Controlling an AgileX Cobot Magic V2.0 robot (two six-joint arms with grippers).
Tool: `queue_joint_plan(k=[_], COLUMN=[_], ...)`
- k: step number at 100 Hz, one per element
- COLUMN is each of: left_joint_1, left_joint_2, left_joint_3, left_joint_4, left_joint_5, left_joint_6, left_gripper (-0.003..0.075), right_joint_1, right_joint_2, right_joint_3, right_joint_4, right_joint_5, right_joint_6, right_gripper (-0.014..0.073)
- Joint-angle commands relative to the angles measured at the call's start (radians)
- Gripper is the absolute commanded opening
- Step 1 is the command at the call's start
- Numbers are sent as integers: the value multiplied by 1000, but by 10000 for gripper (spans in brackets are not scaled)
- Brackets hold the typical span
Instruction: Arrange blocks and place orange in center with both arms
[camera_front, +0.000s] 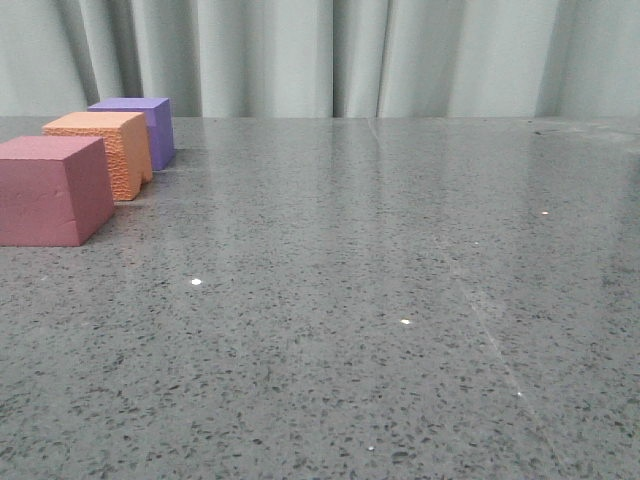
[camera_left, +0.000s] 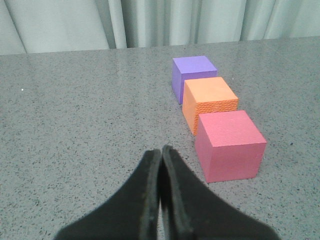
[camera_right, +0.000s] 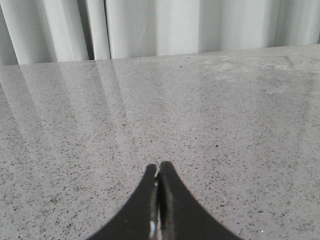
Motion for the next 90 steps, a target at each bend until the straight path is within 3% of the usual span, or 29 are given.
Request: queue_joint_plan(k=[1, 78, 90], left_joint_1=[2, 12, 66], left_joint_2=[7, 7, -13], left_joint_3=[-27, -15, 24], left_joint_4=[8, 26, -66], left_joint_5=[-55, -108, -141], left_joint_6=[-4, 2, 129], left_gripper=[-19, -19, -19], right_joint_1=[-7, -7, -7], right_joint_2=[-1, -1, -1], right_joint_3=[-13, -13, -13], right_joint_4=[-1, -1, -1], right_joint_5=[-80, -80, -80], right_joint_6=[-10, -10, -10], right_gripper=[-67, -67, -67])
